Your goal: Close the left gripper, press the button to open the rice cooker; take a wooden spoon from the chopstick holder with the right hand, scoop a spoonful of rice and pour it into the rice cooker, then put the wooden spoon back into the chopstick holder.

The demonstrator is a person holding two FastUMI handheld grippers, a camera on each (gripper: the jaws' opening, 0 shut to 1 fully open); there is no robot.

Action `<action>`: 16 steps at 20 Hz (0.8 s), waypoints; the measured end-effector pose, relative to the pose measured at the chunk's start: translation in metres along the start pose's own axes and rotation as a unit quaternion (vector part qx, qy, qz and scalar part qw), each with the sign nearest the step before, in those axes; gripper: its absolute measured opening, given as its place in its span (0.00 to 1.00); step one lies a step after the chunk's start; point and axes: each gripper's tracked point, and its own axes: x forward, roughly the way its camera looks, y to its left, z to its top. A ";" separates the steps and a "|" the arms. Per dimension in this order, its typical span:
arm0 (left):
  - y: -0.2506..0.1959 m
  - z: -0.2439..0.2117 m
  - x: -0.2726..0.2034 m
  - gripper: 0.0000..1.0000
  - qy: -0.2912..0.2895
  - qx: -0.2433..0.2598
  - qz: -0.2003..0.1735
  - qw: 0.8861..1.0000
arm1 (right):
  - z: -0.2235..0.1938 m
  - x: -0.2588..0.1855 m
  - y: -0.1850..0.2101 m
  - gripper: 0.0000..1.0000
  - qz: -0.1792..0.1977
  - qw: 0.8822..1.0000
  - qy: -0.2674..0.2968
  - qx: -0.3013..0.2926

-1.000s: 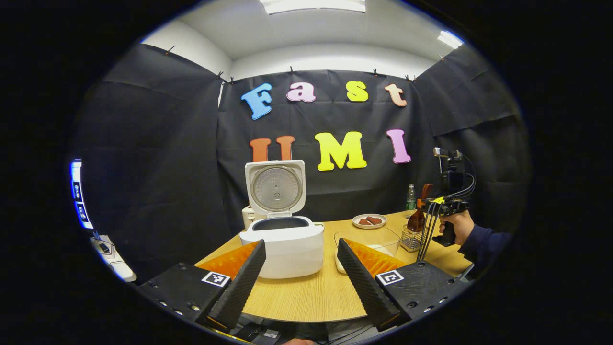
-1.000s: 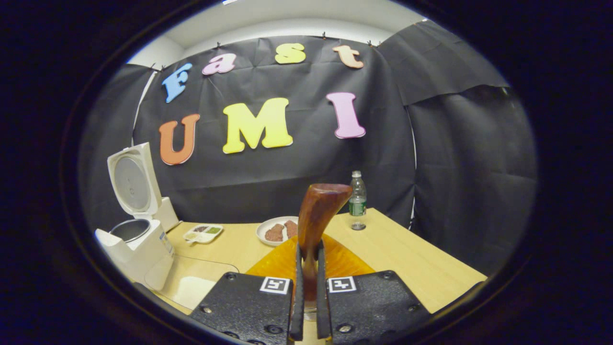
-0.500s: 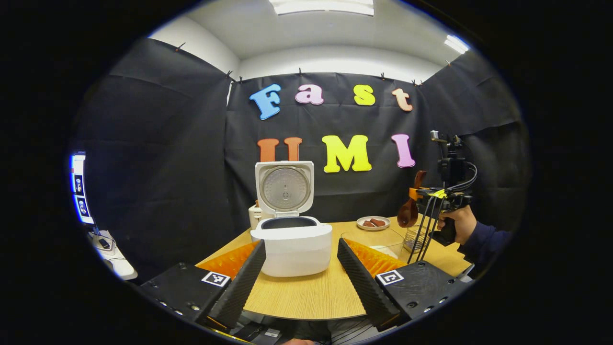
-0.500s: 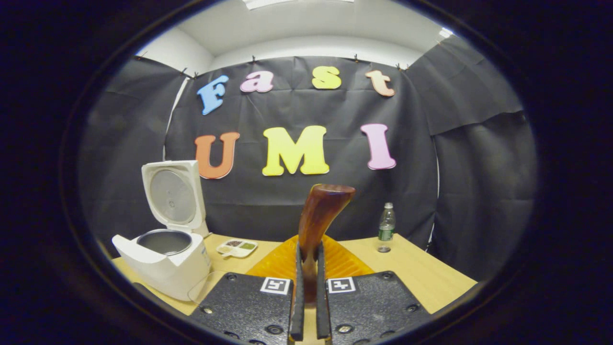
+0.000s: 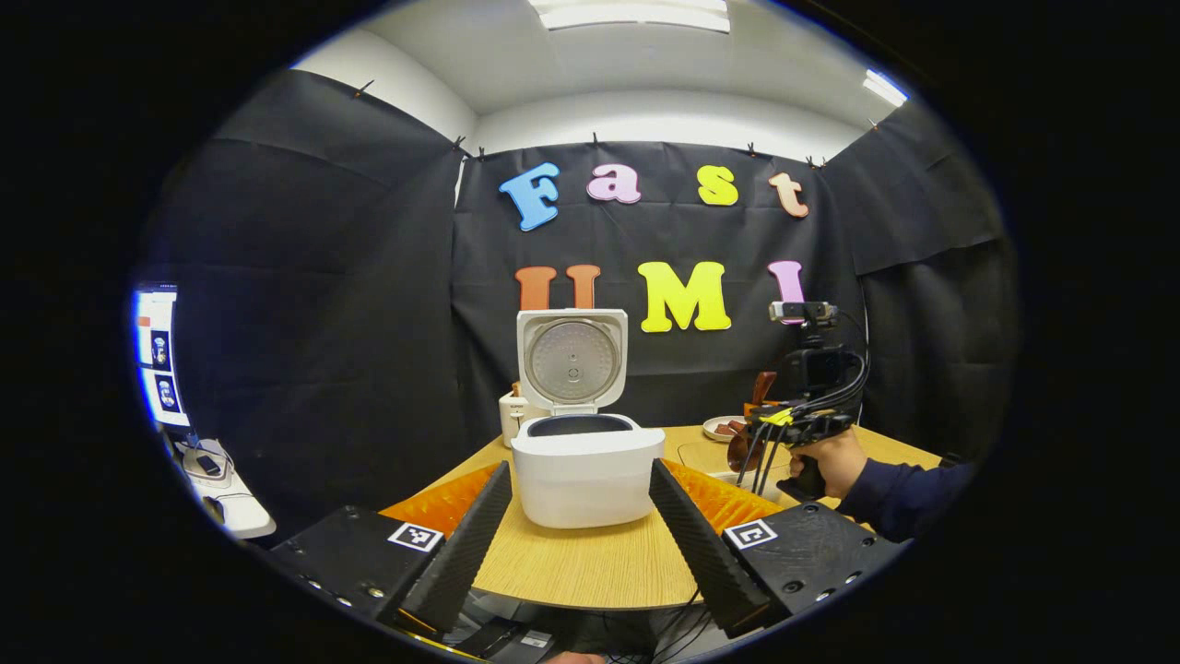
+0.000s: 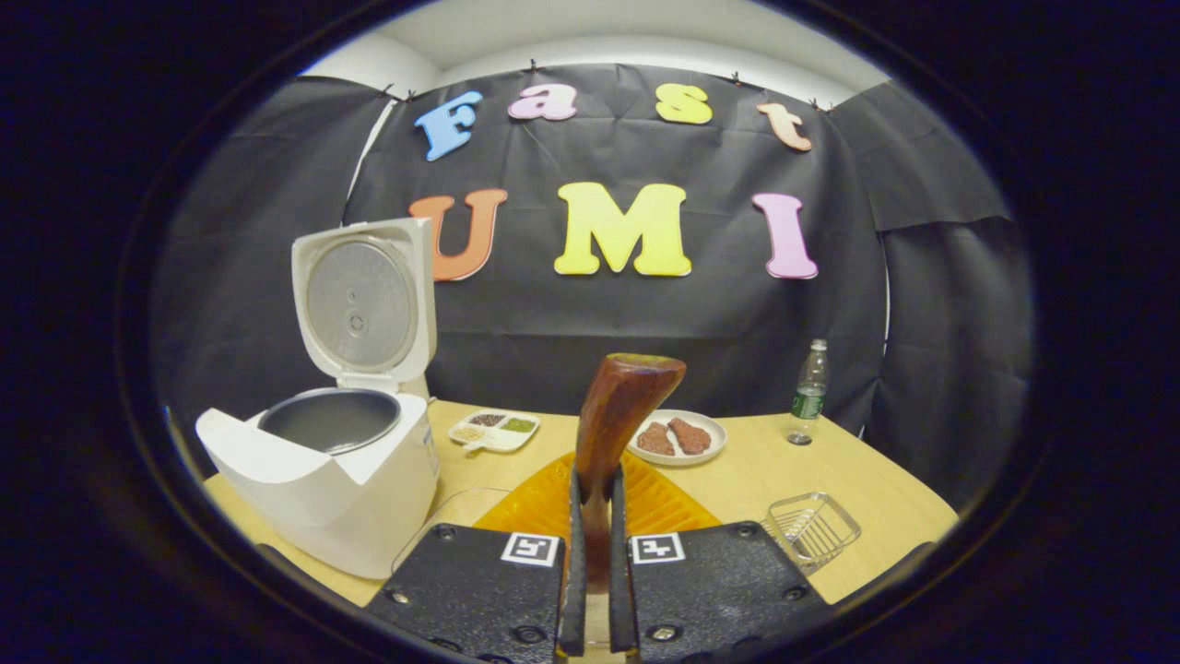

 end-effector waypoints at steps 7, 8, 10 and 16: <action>0.023 -0.012 0.005 0.95 0.012 0.000 0.003 1.000 | -0.032 0.024 -0.006 0.15 -0.055 0.997 0.013 -0.062; 0.027 -0.015 0.006 0.95 0.016 -0.005 0.006 1.000 | -0.032 0.025 -0.006 0.15 -0.058 0.996 0.010 -0.060; 0.032 -0.015 0.005 0.95 0.019 -0.014 0.009 1.000 | -0.036 0.028 0.008 0.15 -0.044 0.997 0.017 -0.054; 0.034 -0.005 0.002 0.95 0.009 -0.004 0.010 1.000 | -0.046 0.022 0.074 0.15 0.087 0.995 0.051 0.015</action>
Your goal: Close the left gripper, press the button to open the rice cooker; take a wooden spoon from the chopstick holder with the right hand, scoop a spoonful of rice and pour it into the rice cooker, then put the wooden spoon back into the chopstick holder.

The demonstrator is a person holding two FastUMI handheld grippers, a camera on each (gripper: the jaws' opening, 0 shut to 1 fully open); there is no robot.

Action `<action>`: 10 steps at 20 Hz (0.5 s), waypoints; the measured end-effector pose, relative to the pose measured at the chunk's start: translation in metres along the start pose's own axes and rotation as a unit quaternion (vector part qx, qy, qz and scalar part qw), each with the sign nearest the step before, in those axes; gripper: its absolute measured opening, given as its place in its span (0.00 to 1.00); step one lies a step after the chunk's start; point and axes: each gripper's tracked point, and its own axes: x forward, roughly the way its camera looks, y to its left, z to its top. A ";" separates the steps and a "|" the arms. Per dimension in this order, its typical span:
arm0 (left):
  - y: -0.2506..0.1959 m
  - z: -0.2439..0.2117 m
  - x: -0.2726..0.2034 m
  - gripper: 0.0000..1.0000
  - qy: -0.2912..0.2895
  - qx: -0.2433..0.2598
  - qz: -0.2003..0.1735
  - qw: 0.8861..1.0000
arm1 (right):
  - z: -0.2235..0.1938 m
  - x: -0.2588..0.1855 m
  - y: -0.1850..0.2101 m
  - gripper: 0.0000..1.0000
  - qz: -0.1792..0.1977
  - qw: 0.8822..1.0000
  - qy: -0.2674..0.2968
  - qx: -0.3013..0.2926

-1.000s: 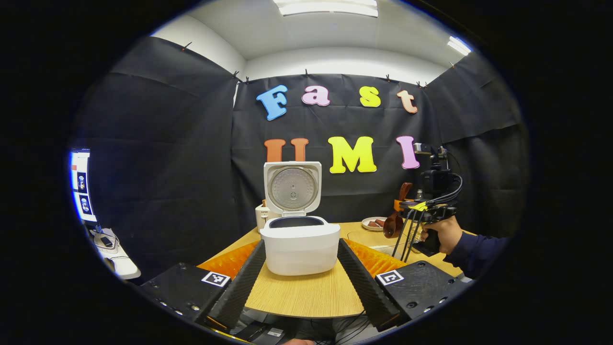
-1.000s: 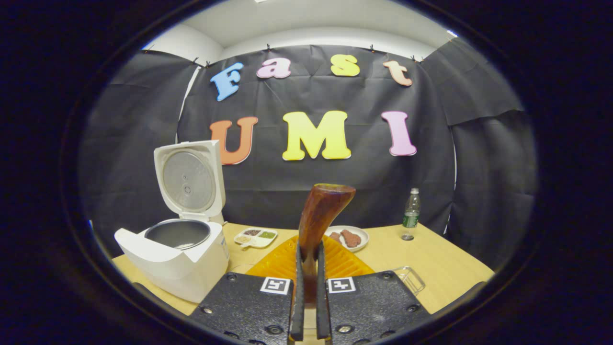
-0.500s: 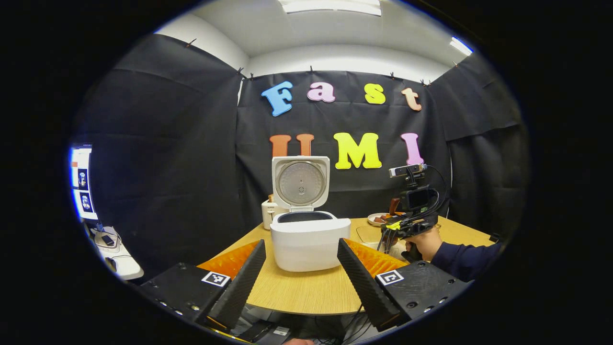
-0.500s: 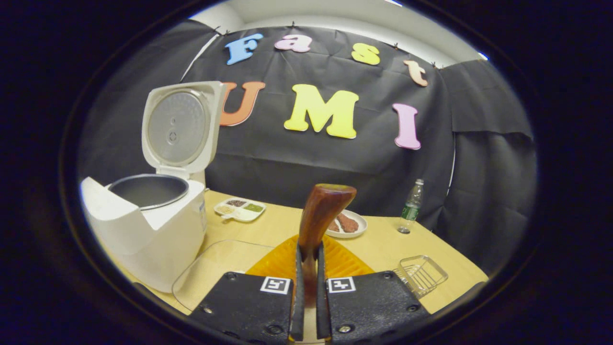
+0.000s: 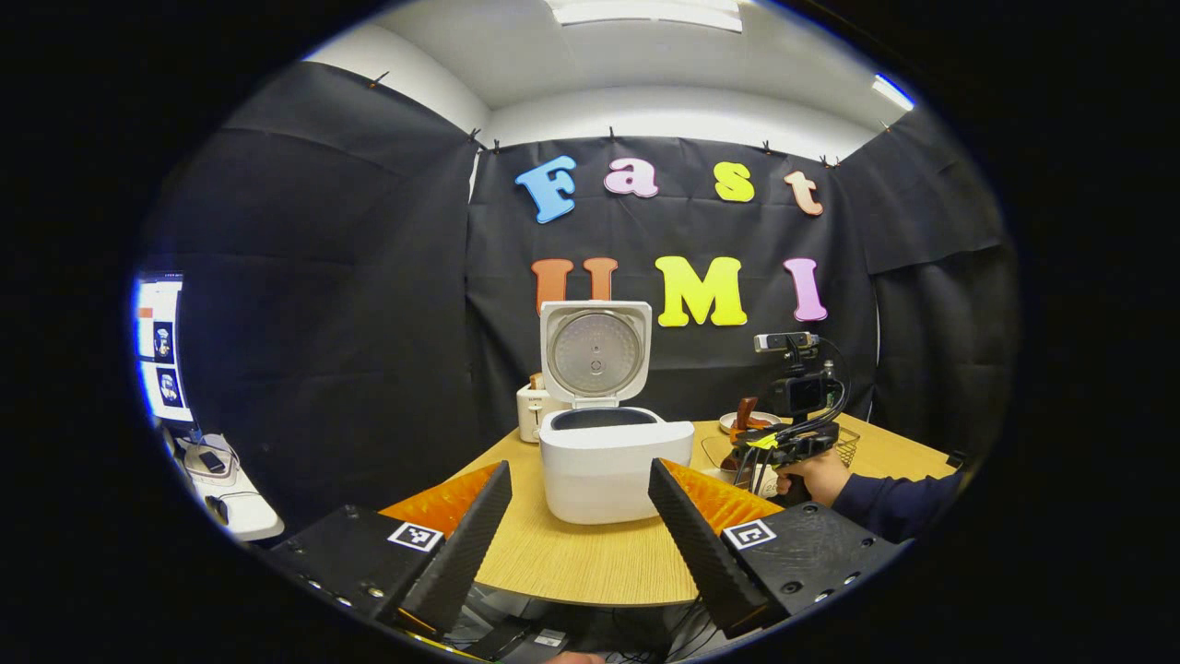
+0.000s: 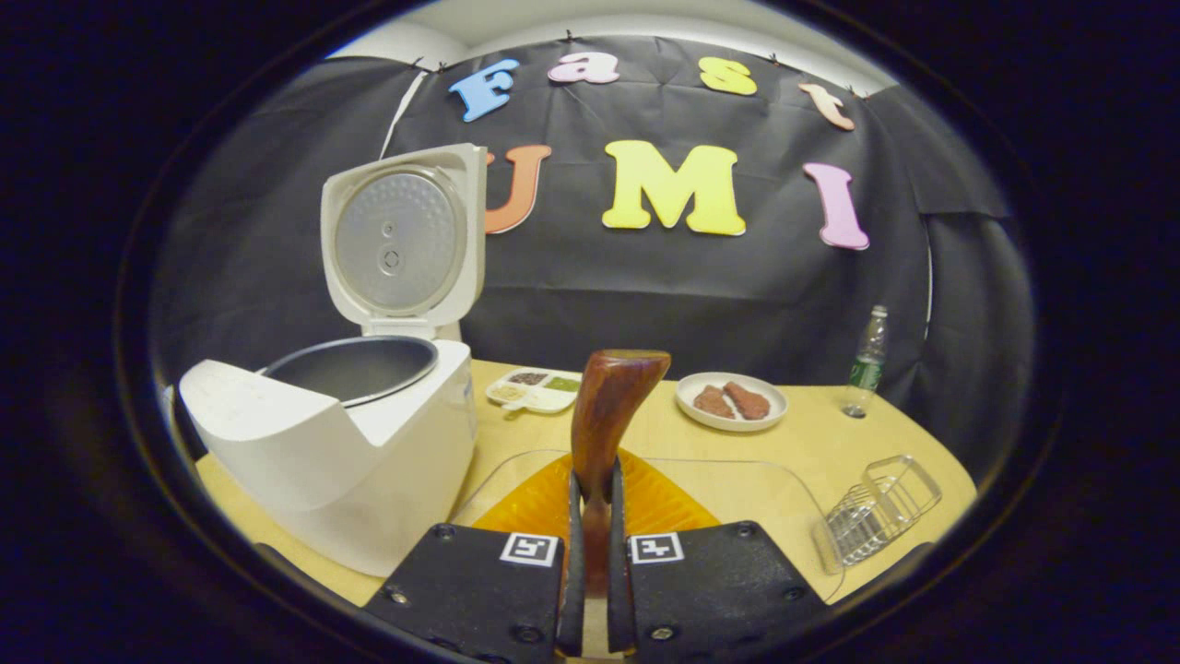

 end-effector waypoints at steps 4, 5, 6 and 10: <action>0.004 0.005 -0.004 0.95 -0.004 -0.003 0.001 1.000 | -0.003 -0.003 0.026 0.15 0.085 0.993 0.035 0.074; 0.003 0.004 -0.003 0.95 -0.003 -0.006 0.002 1.000 | -0.003 -0.005 0.021 0.15 0.093 0.991 0.043 0.092; 0.003 0.004 -0.003 0.95 -0.002 -0.008 0.002 1.000 | -0.002 -0.006 0.018 0.15 0.101 0.987 0.050 0.115; 0.001 0.002 -0.001 0.95 0.003 -0.006 0.003 1.000 | -0.003 -0.007 -0.003 0.15 0.115 0.967 0.078 0.213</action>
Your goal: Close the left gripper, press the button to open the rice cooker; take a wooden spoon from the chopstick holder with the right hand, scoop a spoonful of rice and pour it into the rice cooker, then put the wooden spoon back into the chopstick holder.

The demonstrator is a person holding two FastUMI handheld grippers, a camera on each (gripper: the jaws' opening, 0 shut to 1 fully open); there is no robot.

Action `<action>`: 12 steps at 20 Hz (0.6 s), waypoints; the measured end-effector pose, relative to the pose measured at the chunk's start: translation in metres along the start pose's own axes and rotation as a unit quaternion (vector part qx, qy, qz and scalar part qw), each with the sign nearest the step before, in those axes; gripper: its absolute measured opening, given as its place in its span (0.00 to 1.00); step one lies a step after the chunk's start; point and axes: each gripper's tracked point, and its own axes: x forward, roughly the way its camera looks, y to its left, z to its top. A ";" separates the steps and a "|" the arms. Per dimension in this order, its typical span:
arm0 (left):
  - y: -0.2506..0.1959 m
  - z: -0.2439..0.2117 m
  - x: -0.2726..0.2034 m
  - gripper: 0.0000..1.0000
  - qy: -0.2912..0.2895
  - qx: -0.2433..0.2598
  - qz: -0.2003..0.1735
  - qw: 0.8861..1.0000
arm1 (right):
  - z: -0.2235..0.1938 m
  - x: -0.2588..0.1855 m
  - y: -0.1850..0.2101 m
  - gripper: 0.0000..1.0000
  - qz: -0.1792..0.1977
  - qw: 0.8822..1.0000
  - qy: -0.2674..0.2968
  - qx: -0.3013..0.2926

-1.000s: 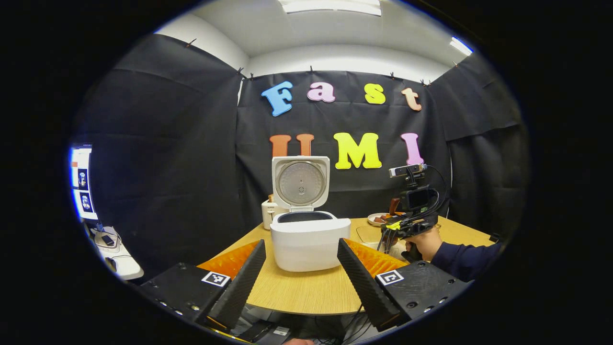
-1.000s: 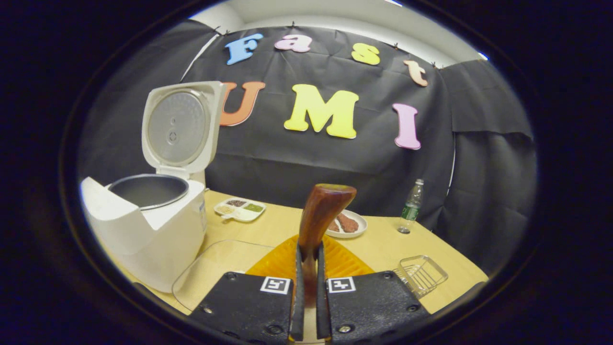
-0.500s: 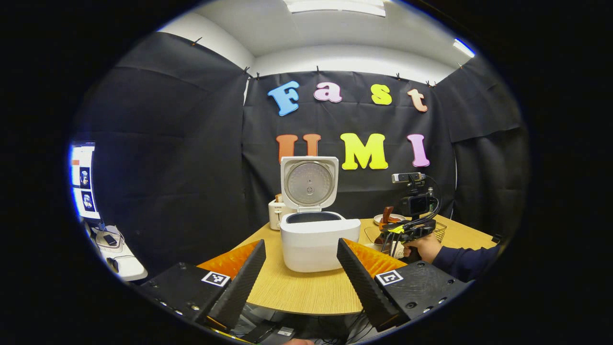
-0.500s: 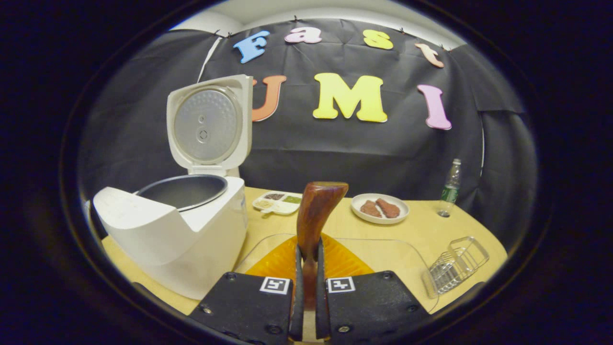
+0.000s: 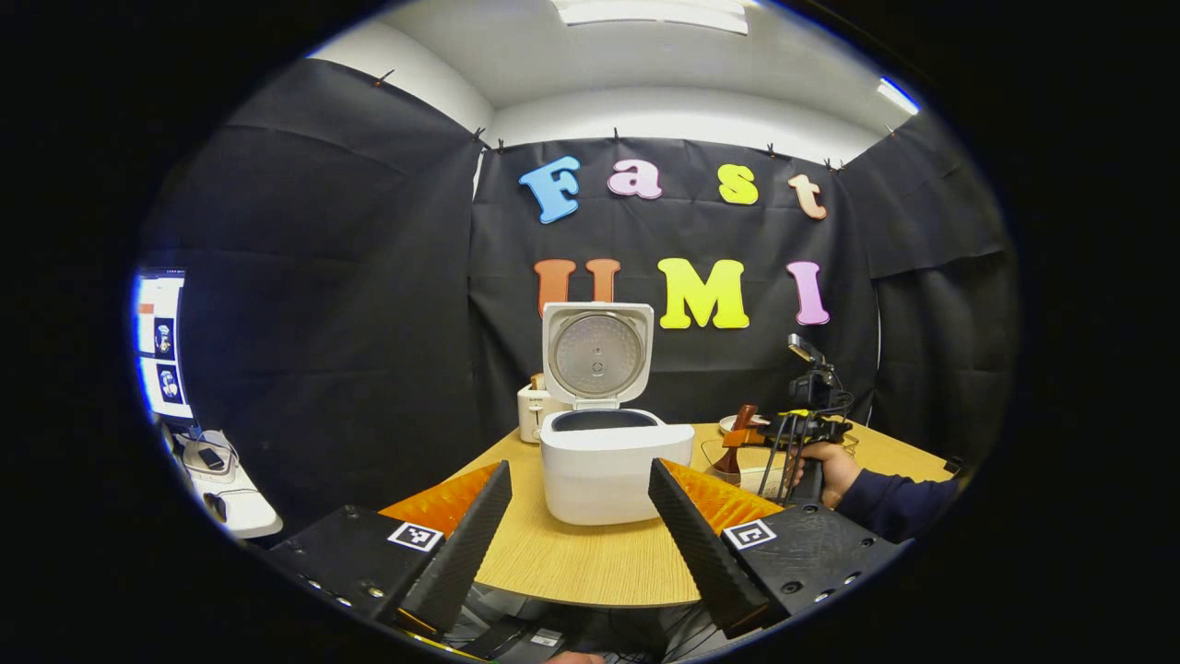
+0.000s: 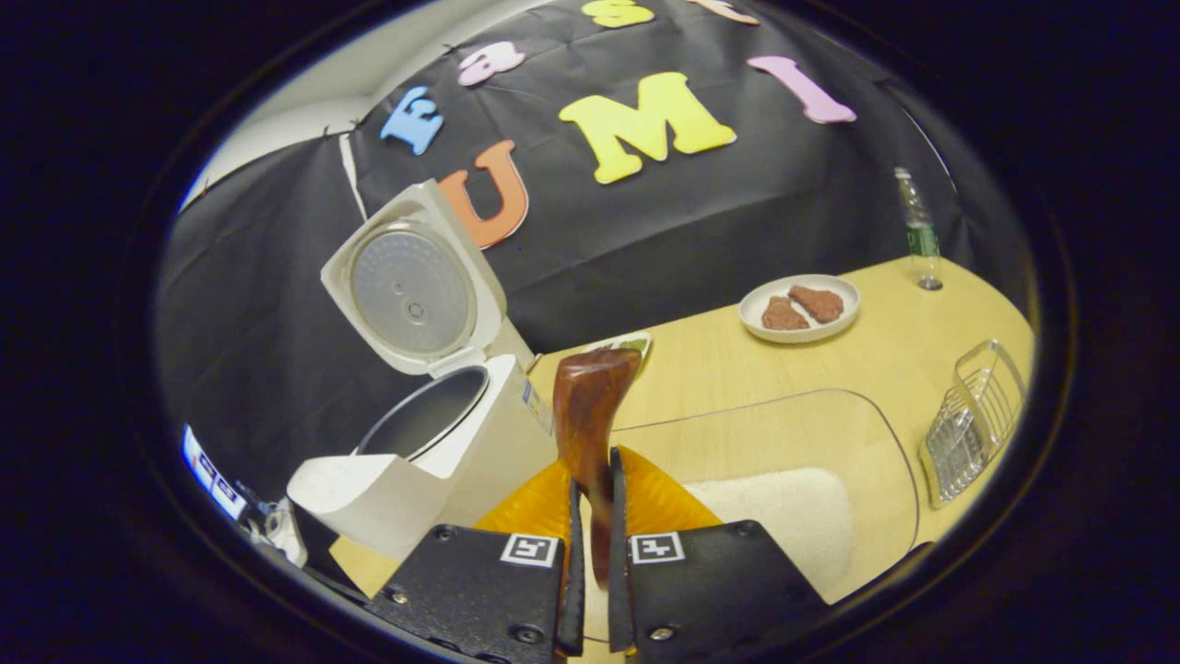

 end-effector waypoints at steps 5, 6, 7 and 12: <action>-0.011 0.002 0.003 0.95 -0.002 0.003 -0.009 1.000 | 0.013 -0.009 -0.034 0.14 0.026 0.983 0.011 0.181; -0.012 0.003 0.003 0.95 -0.003 0.004 -0.011 1.000 | 0.016 -0.013 -0.036 0.14 0.038 0.976 0.012 0.214; -0.012 0.003 0.003 0.95 -0.004 0.005 -0.011 1.000 | 0.021 -0.015 -0.040 0.14 0.049 0.969 0.008 0.242; -0.014 0.009 -0.001 0.95 -0.008 0.005 -0.012 1.000 | 0.045 -0.035 -0.051 0.14 0.081 0.948 -0.022 0.307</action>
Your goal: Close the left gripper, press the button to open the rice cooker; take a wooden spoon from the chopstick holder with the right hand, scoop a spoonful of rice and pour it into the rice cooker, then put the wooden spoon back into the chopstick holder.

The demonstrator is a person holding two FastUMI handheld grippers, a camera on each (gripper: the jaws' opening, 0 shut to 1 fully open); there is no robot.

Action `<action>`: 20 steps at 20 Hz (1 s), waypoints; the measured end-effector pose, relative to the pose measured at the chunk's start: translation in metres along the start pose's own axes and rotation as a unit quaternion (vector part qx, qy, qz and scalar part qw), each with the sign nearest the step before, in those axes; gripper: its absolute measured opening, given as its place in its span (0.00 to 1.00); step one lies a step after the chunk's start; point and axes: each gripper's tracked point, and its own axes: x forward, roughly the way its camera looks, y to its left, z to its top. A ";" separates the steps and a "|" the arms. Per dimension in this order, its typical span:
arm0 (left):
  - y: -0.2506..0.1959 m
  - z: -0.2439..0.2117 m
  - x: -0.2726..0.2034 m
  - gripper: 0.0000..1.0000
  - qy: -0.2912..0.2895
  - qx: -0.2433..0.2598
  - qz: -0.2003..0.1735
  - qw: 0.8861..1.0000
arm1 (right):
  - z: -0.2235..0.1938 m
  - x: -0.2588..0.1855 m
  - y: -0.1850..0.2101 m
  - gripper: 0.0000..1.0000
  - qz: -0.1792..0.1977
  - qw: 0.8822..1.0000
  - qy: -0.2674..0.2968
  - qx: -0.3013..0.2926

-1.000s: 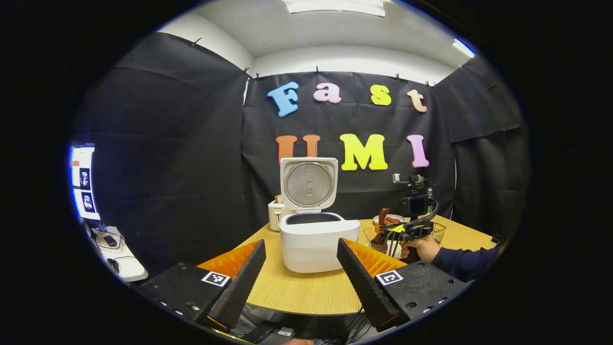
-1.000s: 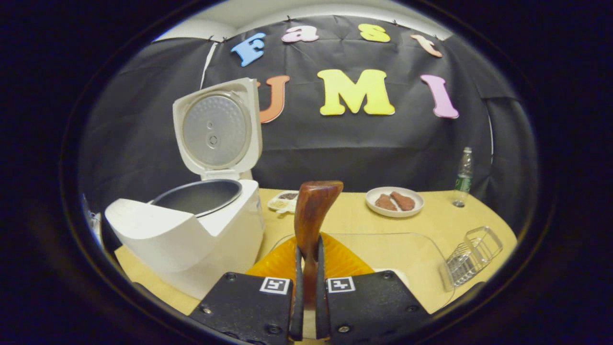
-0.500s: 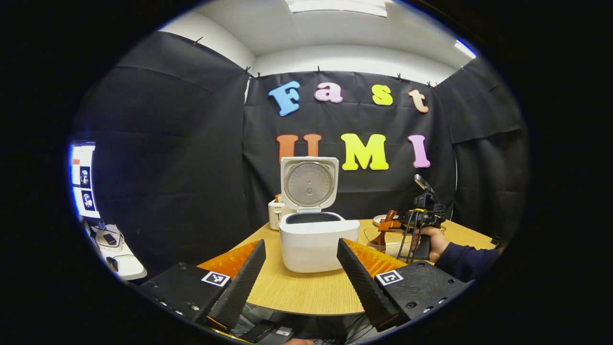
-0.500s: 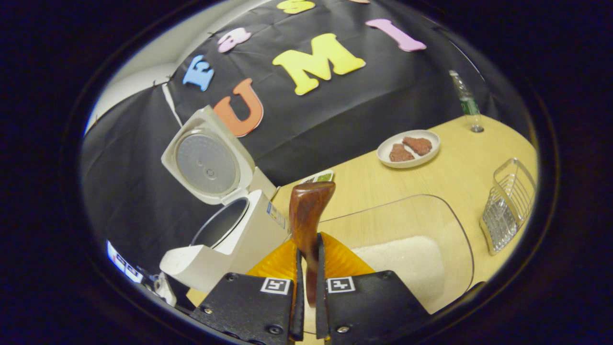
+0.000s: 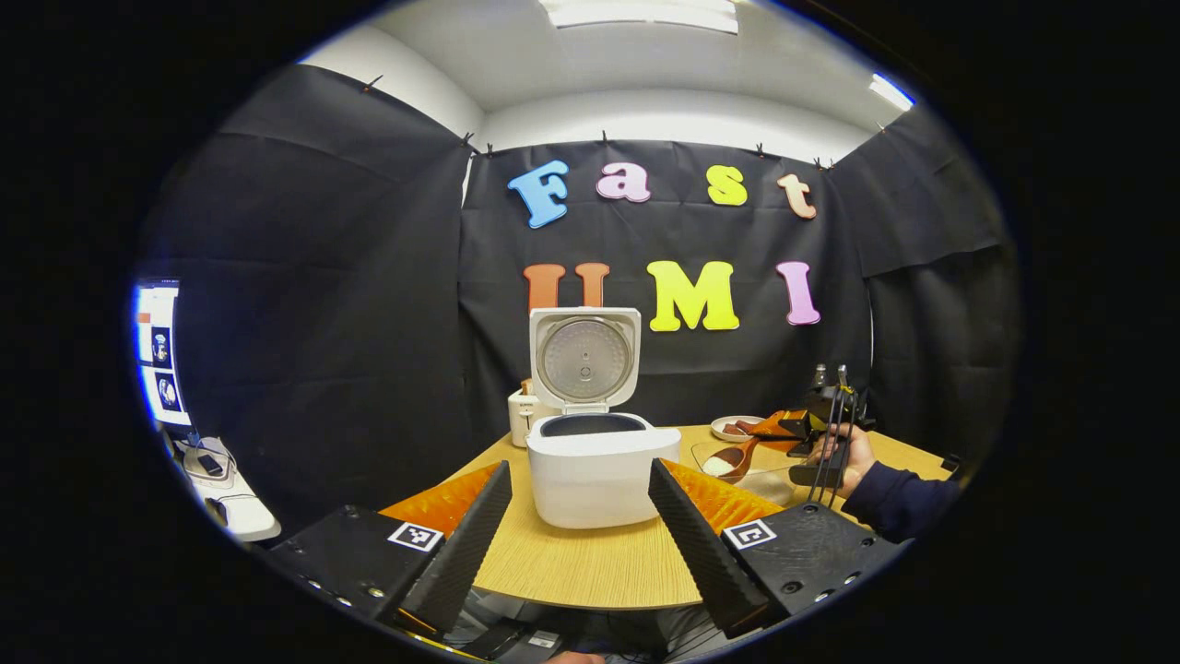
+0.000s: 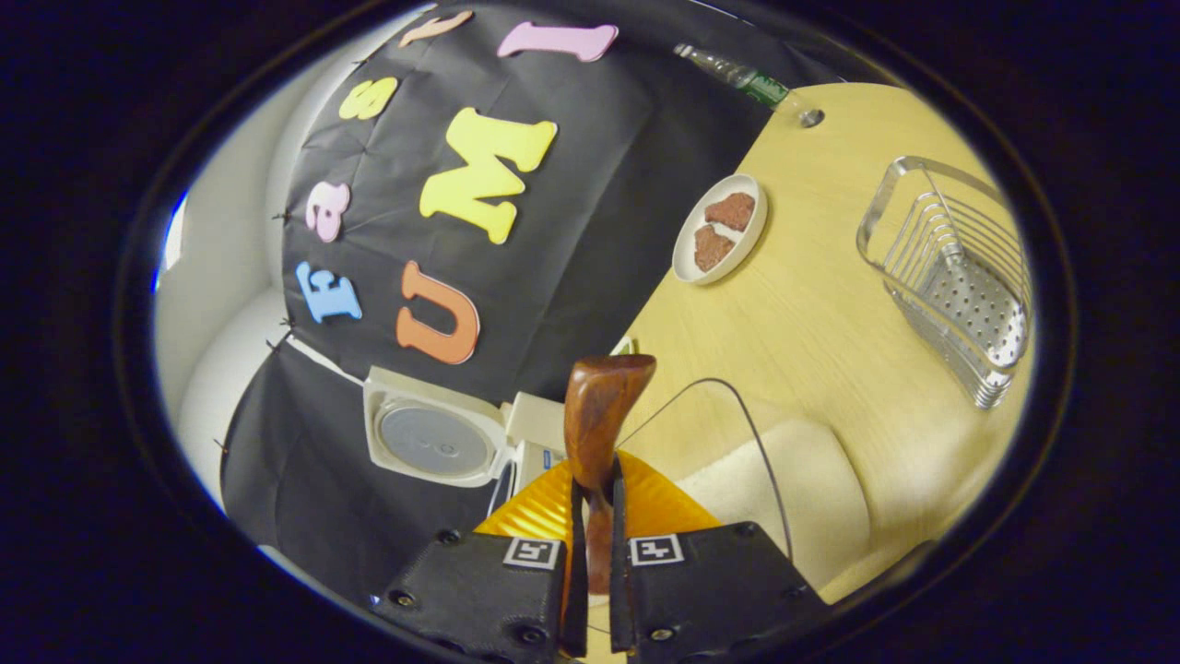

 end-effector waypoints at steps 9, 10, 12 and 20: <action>0.003 0.015 -0.010 0.95 -0.011 0.000 0.008 1.000 | 0.044 -0.028 0.023 0.14 0.085 0.976 -0.019 0.200; 0.002 0.017 -0.011 0.95 -0.013 0.000 0.005 1.000 | 0.047 -0.028 0.028 0.14 0.083 0.976 -0.022 0.200; 0.002 0.023 -0.013 0.95 -0.019 0.004 0.004 1.000 | 0.049 -0.032 0.045 0.14 0.097 0.977 -0.021 0.186; 0.009 0.033 -0.011 0.95 -0.021 -0.002 -0.003 1.000 | 0.043 -0.011 0.090 0.14 0.101 0.980 -0.008 0.173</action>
